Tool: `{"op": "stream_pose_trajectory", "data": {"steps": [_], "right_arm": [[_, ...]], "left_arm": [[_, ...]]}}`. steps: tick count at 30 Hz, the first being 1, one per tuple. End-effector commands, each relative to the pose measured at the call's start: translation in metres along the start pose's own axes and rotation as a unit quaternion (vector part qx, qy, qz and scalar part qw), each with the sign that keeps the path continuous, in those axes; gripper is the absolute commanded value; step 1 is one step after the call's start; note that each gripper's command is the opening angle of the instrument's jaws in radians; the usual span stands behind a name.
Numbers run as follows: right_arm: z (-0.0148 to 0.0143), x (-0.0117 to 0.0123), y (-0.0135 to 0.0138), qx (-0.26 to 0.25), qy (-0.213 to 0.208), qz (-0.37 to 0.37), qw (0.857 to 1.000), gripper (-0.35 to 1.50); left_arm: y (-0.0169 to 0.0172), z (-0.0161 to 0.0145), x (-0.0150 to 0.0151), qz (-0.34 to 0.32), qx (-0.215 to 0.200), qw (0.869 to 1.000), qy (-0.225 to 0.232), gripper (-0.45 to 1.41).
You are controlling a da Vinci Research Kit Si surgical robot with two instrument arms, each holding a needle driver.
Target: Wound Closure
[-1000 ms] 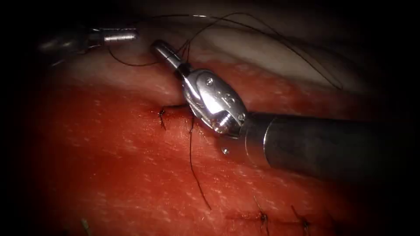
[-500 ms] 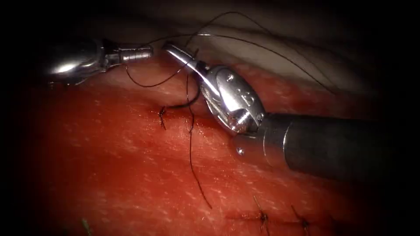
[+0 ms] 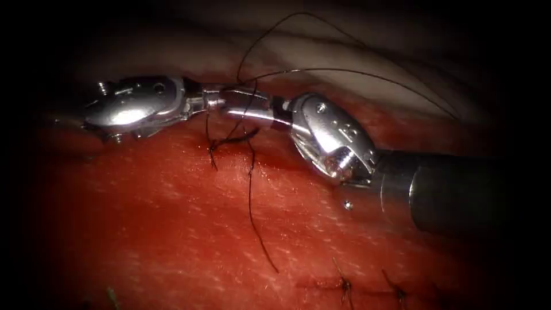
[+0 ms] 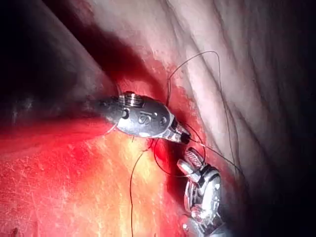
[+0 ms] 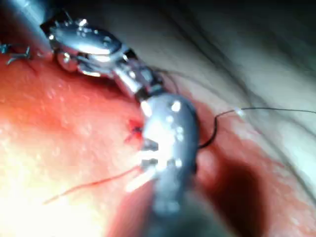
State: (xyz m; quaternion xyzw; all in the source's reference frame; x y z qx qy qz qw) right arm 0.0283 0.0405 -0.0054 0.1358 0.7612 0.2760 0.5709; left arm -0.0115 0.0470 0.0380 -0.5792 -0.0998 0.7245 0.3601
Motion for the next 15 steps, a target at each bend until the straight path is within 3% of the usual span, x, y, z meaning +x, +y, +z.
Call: {"op": "stream_pose_trajectory", "data": {"steps": [1,11,15], "right_arm": [[0.0007,-0.0002,0.0005,0.003,-0.005,-0.003,1.000,0.39],[0.0007,-0.0005,-0.0002,0.008,-0.019,-0.018,1.000,0.49],[-0.0004,-0.0001,-0.0010,0.064,-0.036,-0.031,0.997,0.53]], "left_arm": [[0.0005,0.0004,-0.0006,-0.001,0.000,1.000,-0.001,-0.35],[0.0018,0.0016,-0.0006,-0.001,0.005,1.000,0.009,-0.35],[0.0004,0.0019,-0.0015,0.004,0.007,1.000,0.028,-0.35]]}}
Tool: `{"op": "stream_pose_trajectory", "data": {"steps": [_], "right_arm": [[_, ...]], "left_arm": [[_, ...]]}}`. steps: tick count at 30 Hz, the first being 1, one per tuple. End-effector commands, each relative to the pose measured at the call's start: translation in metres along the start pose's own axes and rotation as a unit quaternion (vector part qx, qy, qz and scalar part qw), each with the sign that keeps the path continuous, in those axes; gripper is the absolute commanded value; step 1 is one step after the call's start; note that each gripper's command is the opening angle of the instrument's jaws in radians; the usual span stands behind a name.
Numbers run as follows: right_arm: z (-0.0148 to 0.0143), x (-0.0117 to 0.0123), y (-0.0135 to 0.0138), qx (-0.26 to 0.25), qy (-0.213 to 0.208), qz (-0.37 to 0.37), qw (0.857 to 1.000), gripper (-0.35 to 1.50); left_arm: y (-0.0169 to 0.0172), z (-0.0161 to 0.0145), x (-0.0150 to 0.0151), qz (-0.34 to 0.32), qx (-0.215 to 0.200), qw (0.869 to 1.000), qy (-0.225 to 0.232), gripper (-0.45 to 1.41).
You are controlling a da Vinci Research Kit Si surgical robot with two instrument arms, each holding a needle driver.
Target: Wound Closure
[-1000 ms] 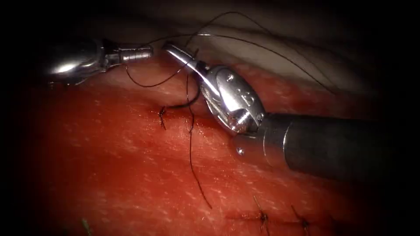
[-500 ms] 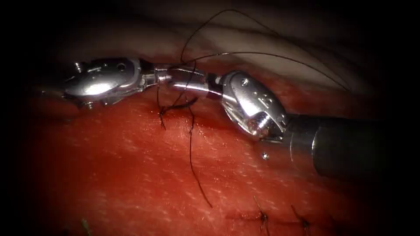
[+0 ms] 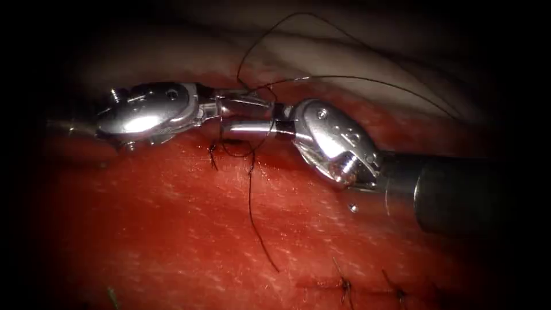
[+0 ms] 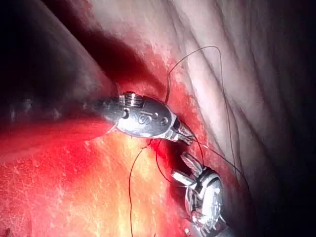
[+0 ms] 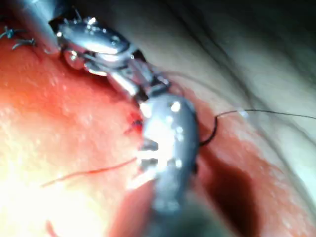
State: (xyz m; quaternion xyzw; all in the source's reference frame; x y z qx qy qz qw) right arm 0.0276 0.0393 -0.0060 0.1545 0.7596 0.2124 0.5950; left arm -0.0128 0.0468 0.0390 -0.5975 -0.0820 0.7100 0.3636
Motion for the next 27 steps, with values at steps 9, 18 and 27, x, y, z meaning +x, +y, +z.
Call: {"op": "stream_pose_trajectory", "data": {"steps": [9,18,27], "right_arm": [[-0.0003,0.0004,-0.0011,0.125,-0.033,-0.076,0.989,0.51],[0.0008,0.0007,-0.0010,0.190,-0.079,-0.141,0.968,0.48],[0.0012,0.0000,-0.0013,0.303,-0.157,-0.205,0.917,0.34]], "left_arm": [[0.0010,0.0015,-0.0019,-0.004,-0.021,1.000,0.008,-0.35],[0.0024,0.0017,-0.0028,-0.002,-0.024,1.000,0.011,-0.35],[0.0024,0.0017,-0.0027,-0.002,-0.025,1.000,0.012,-0.35]]}}
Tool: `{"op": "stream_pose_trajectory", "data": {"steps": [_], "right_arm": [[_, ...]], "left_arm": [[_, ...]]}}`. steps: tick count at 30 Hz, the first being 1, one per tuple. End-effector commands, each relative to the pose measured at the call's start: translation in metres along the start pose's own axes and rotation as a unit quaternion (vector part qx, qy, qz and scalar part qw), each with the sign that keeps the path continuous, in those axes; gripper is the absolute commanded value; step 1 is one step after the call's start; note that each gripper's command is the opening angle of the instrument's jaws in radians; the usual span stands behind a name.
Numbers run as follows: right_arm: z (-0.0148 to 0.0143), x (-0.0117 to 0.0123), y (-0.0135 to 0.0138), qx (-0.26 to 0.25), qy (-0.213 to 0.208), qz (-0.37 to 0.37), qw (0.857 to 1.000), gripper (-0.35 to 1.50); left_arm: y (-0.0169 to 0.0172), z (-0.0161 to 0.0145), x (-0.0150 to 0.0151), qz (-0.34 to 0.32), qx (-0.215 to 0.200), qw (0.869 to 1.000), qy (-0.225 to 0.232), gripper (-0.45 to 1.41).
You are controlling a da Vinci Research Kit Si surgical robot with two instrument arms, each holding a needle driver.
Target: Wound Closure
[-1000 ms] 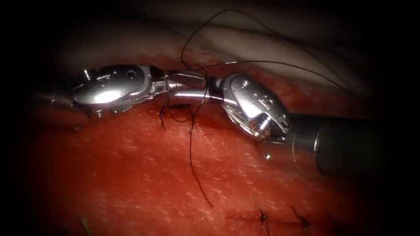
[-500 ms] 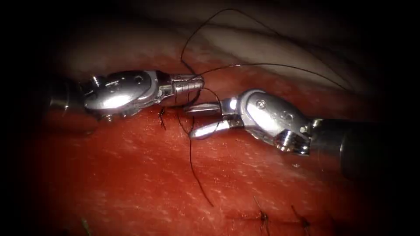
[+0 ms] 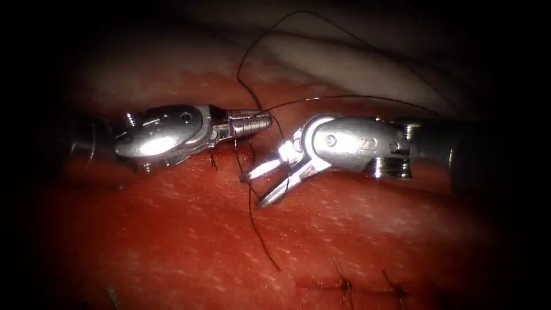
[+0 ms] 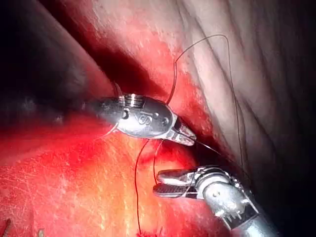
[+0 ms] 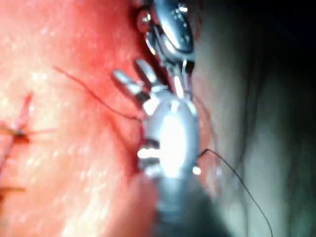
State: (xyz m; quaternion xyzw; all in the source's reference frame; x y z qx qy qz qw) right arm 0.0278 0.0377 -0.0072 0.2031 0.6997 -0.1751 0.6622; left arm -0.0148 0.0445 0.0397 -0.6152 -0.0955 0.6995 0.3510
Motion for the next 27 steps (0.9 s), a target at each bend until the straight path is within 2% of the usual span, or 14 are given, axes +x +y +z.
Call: {"op": "stream_pose_trajectory", "data": {"steps": [1,5,6,8,9,14,27], "right_arm": [[0.0006,-0.0004,0.0011,0.008,-0.007,-0.010,1.000,0.32],[0.0012,-0.0010,0.0009,0.024,-0.027,-0.024,0.999,0.31],[0.0019,-0.0021,0.0002,0.041,-0.050,-0.034,0.997,0.29],[0.0022,-0.0026,-0.0001,0.046,-0.057,-0.036,0.997,0.29],[0.0028,-0.0038,-0.0007,0.055,-0.071,-0.041,0.995,0.29],[0.0034,-0.0052,-0.0017,0.070,-0.088,-0.048,0.993,0.29],[0.0047,-0.0038,-0.0038,0.092,-0.085,-0.057,0.991,0.29]], "left_arm": [[0.0003,0.0005,-0.0009,-0.001,0.000,1.000,0.000,-0.35],[0.0005,0.0006,-0.0009,0.000,0.000,1.000,0.000,-0.35],[0.0005,0.0006,-0.0009,0.000,0.000,1.000,0.000,-0.35],[0.0005,0.0006,-0.0009,0.000,0.000,1.000,0.000,-0.35],[0.0005,0.0005,-0.0009,0.000,-0.001,1.000,0.000,-0.35],[0.0006,0.0002,-0.0011,0.000,-0.002,1.000,-0.001,-0.35],[0.0007,-0.0006,-0.0012,0.001,-0.006,1.000,-0.001,-0.35]]}}
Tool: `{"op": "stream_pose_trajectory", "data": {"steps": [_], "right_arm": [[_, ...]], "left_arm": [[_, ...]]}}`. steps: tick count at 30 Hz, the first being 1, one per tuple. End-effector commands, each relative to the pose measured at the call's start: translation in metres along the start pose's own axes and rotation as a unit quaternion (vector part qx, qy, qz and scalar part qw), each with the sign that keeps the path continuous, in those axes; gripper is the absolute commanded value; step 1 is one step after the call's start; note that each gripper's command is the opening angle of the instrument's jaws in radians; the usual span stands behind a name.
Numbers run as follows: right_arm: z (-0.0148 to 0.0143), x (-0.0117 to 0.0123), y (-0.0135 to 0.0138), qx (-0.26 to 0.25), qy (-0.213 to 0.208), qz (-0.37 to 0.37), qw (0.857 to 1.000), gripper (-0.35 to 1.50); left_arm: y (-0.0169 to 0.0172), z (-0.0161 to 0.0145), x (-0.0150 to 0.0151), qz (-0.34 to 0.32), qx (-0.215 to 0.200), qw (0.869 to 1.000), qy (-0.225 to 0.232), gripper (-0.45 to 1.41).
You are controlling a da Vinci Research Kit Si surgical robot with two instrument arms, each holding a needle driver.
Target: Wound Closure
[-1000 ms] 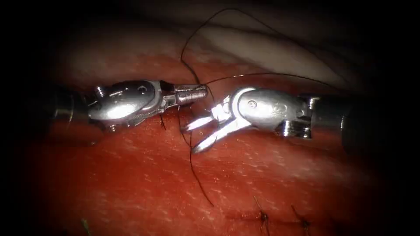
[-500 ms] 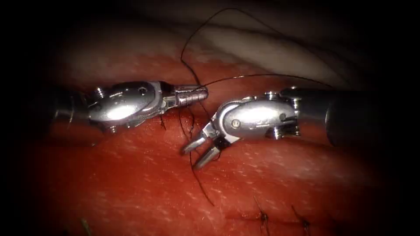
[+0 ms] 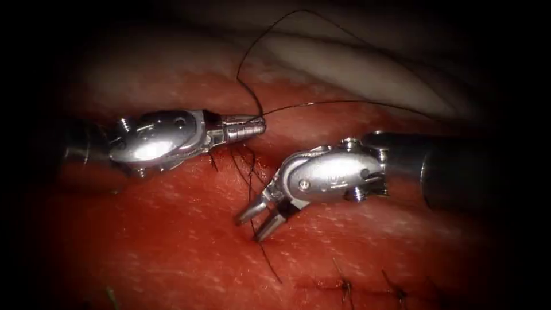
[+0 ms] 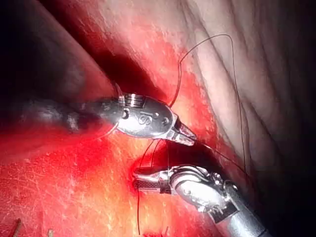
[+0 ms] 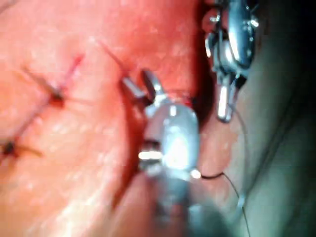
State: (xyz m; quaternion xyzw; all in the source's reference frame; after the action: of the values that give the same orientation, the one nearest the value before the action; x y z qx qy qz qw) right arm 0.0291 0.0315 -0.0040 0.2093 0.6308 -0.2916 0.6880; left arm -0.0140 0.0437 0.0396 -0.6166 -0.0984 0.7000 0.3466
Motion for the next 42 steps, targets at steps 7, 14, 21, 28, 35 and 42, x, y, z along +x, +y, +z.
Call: {"op": "stream_pose_trajectory", "data": {"steps": [7,14,21,28,35,42], "right_arm": [[0.0006,-0.0001,0.0007,0.001,0.000,0.000,1.000,0.26],[0.0000,-0.0003,0.0008,-0.029,0.054,0.148,0.987,-0.35],[-0.0045,-0.0026,0.0005,-0.125,0.131,0.338,0.923,-0.35],[-0.0074,-0.0059,0.0012,-0.166,0.147,0.519,0.826,-0.35],[-0.0061,-0.0076,0.0024,-0.198,0.103,0.637,0.737,-0.35],[-0.0074,-0.0086,0.0030,-0.249,0.063,0.681,0.686,-0.35]], "left_arm": [[0.0008,0.0003,-0.0007,-0.001,-0.001,1.000,0.000,-0.35],[0.0009,-0.0008,-0.0007,-0.001,-0.006,1.000,-0.001,-0.35],[0.0023,-0.0039,-0.0007,-0.001,-0.004,1.000,-0.003,-0.35],[0.0057,-0.0071,-0.0002,-0.003,-0.004,1.000,-0.005,-0.35],[0.0104,-0.0089,0.0017,-0.011,-0.011,1.000,-0.006,-0.35],[0.0149,-0.0115,0.0030,-0.010,-0.019,1.000,-0.003,-0.35]]}}
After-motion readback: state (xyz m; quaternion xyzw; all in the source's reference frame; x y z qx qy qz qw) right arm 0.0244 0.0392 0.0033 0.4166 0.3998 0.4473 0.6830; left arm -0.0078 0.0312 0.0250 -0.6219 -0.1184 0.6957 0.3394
